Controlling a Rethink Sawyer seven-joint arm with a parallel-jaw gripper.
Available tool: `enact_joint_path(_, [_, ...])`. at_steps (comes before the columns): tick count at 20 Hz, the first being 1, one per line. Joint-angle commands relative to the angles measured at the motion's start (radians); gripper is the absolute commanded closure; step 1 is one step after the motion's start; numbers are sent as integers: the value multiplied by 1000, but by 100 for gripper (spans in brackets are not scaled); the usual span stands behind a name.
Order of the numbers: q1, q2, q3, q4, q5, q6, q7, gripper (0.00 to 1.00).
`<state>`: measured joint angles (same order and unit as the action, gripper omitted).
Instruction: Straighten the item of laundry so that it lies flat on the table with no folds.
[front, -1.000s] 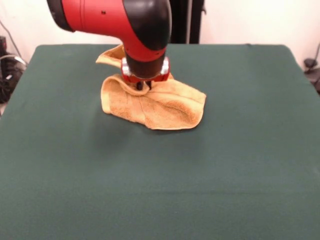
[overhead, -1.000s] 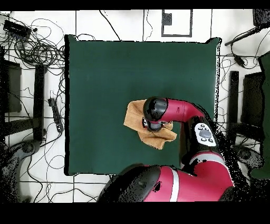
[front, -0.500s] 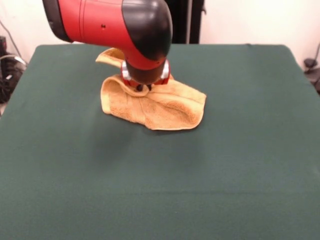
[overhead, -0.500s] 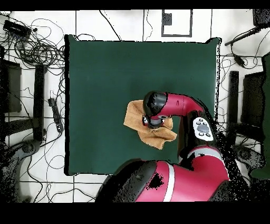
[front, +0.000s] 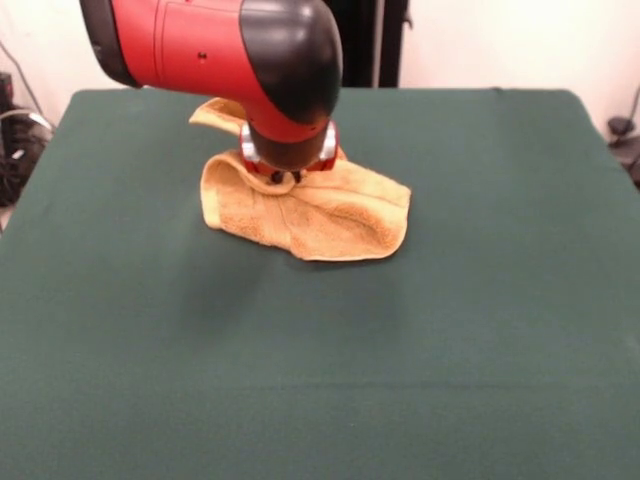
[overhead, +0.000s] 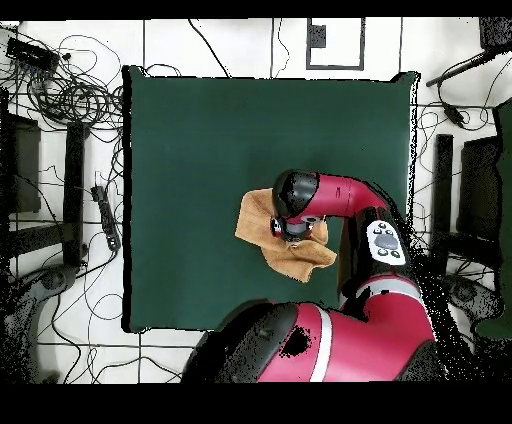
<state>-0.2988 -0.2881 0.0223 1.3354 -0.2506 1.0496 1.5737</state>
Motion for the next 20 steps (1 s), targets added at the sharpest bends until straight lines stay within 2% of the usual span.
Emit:
enact_joint_path(1, [26,-31,96,-127,-37,-287,62,100])
enact_joint_path(7, [39,-91,105,-80,27,-158,86,100])
enact_joint_path(20, [46,-95,99,-81,39,-159,117,100])
